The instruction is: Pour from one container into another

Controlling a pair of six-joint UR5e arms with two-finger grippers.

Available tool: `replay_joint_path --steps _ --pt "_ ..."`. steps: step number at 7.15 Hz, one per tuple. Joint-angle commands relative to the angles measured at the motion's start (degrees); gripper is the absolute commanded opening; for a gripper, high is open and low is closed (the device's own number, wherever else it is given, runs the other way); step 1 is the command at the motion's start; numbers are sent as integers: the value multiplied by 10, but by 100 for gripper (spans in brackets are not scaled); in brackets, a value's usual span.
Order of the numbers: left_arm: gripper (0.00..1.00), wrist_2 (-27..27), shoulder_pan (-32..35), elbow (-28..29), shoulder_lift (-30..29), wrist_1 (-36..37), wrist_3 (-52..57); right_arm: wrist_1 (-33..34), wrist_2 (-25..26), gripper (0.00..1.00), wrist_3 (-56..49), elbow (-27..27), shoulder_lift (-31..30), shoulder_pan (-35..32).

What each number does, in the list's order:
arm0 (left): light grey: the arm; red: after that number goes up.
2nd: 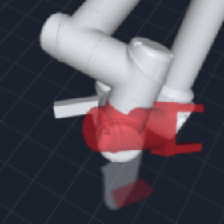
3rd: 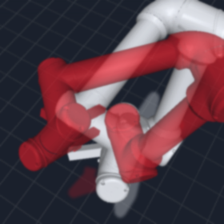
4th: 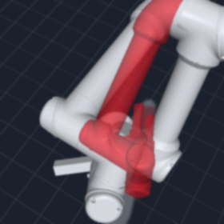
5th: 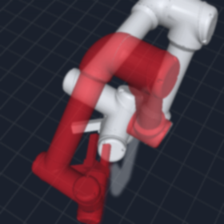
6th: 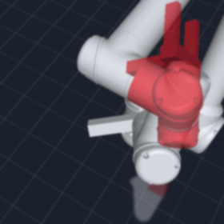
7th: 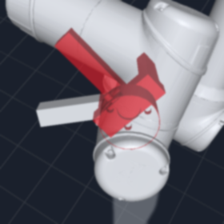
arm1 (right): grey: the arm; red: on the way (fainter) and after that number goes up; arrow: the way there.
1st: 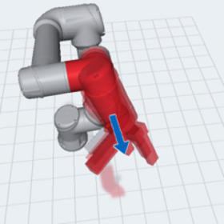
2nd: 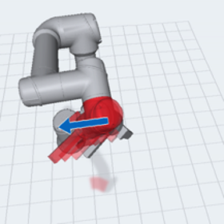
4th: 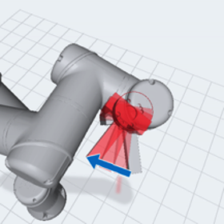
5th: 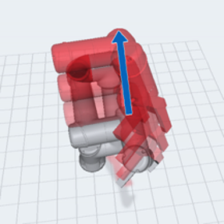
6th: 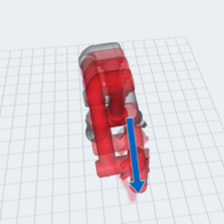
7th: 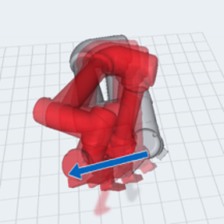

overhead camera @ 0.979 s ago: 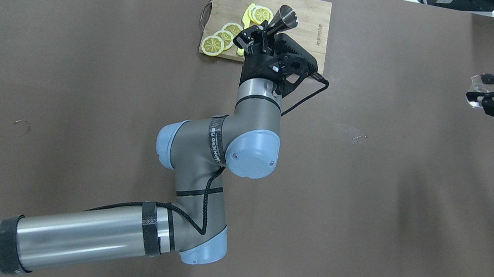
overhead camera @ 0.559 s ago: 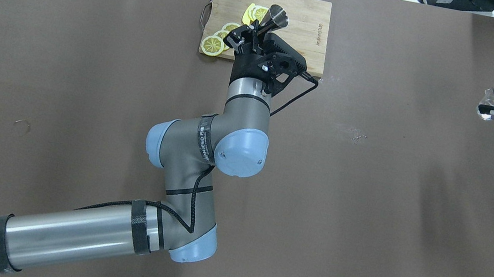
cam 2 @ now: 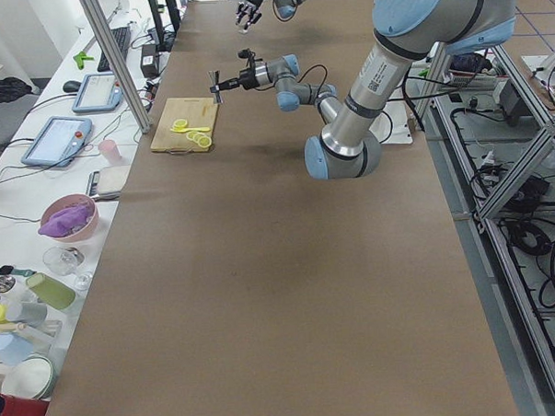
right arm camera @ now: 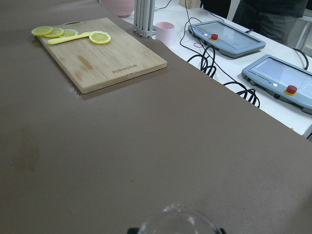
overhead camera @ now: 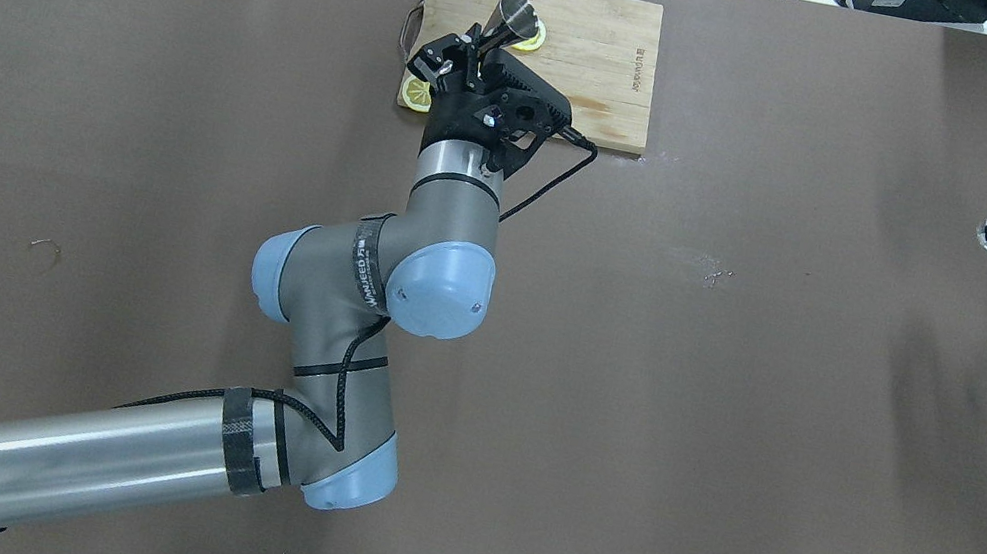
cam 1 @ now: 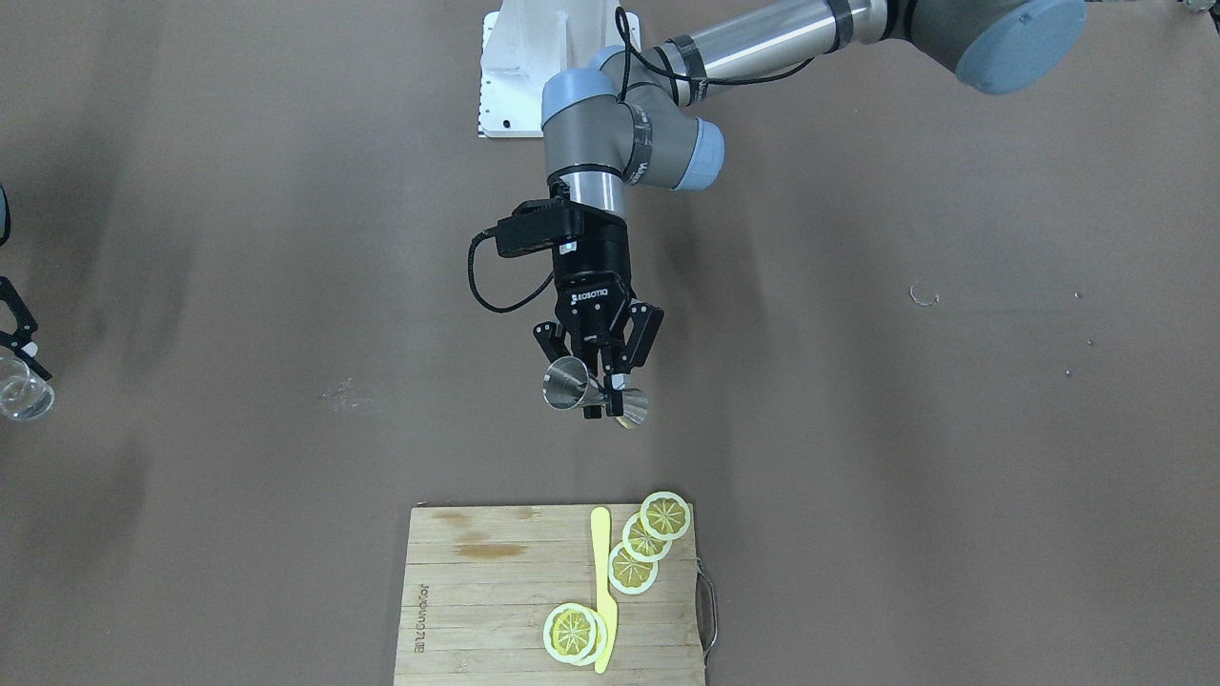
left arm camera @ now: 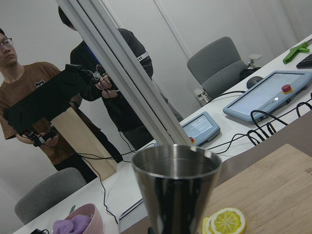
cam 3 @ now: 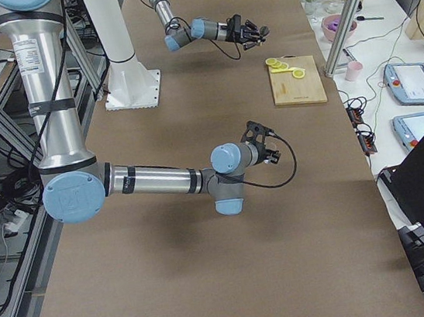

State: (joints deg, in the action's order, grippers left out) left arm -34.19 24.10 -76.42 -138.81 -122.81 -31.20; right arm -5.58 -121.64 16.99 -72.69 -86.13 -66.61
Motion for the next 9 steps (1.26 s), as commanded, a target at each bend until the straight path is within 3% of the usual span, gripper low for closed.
replay_joint_path --steps 1,9 --pt "0 0 4 -23 24 -1 0 -26 26 0 16 22 2 5" --pt "0 0 10 -104 112 -12 0 -89 88 0 89 66 5 71"
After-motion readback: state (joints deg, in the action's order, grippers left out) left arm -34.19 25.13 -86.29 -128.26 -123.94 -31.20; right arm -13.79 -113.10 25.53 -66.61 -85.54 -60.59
